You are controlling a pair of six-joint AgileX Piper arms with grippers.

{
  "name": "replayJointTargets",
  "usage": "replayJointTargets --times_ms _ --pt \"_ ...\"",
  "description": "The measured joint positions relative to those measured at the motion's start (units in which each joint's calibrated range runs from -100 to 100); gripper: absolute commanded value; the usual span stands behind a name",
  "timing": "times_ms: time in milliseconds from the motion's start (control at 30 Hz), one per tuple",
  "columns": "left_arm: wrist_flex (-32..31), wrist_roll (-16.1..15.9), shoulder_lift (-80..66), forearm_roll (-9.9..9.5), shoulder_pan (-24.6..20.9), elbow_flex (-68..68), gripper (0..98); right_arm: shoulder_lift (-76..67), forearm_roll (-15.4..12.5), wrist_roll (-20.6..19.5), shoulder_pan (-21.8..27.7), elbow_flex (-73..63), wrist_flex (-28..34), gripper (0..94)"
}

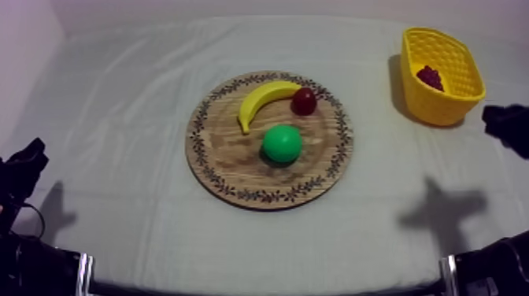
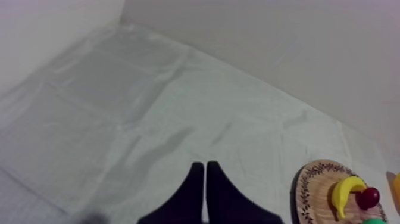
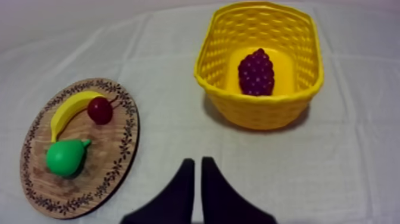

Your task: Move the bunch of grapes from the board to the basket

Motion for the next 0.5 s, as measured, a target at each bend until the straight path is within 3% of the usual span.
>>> replayJointTargets --times_ms 267,500 --pt "0.00 0.00 0.00 0.00 0.00 0.00 0.1 -13.88 1.67 -1.42 1.62 15.33 -6.62 0.3" --pt "0.00 0.00 0.00 0.00 0.00 0.00 0.1 -21.49 -2.03 0.86 1.92 22.29 -6.92 0.7"
